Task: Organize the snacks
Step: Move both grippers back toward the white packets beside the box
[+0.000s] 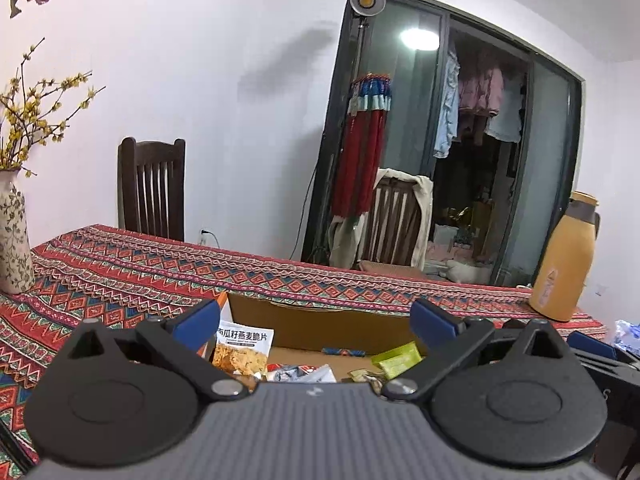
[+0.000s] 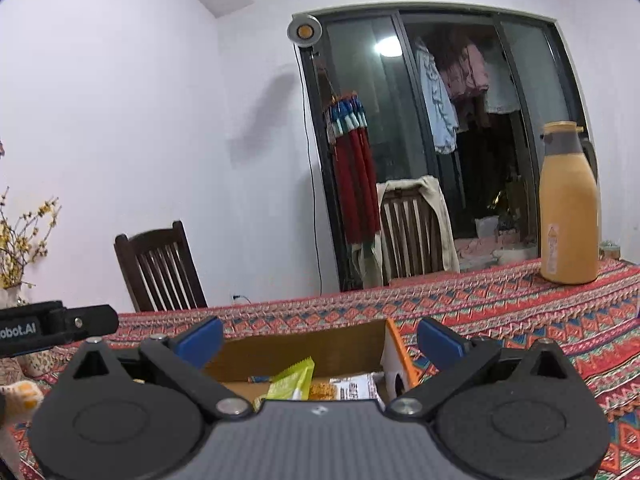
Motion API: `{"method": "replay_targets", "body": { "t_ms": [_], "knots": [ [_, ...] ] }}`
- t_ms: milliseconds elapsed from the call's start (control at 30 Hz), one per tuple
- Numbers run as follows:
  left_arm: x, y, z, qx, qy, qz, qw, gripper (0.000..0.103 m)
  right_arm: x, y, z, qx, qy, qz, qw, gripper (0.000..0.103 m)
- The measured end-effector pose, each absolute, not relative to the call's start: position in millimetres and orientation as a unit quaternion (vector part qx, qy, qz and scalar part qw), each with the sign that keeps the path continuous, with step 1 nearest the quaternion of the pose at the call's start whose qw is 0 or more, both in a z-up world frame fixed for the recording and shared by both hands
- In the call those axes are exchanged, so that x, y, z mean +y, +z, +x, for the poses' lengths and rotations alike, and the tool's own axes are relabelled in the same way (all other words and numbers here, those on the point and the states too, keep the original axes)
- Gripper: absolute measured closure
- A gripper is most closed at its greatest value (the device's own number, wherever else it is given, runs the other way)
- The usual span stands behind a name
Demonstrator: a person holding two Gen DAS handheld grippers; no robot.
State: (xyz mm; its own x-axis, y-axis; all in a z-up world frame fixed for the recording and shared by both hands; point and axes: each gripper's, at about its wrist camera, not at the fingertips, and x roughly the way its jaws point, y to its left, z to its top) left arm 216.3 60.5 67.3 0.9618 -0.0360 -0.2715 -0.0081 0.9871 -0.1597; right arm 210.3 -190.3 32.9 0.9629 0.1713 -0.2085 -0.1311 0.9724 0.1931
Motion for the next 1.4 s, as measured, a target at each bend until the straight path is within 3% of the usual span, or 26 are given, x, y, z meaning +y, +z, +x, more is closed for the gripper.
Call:
{"method": "replay_targets", "body": {
  "t_ms": [300, 767, 1100, 1400],
  "knots": [
    [63.5, 63.7, 186.7, 0.148, -0.022, -0.053, 0.987, 0.0, -199.3, 31.6, 178.0, 0.12, 0.077, 0.046, 0.989, 0.0],
    [76.4, 12.0, 167.5, 0.238, 0.0, -0.034, 0.971, 0.0, -213.2, -12.0, 150.6, 0.204, 0.096, 0.003, 0.974, 0.0],
    [38.1, -10.6, 170.9, 0.306, -0.003, -0.044, 0.951, 0.0, -218.9, -39.0, 161.1, 0.255, 0.088, 0.018, 0.963, 0.0],
    [-7.1, -31.1, 189.9, 0.356, 0.011, -0.021, 0.934, 0.0, -229.5, -41.1, 160.6, 0.256, 0.059, 0.029, 0.965, 0.0]
  ]
}}
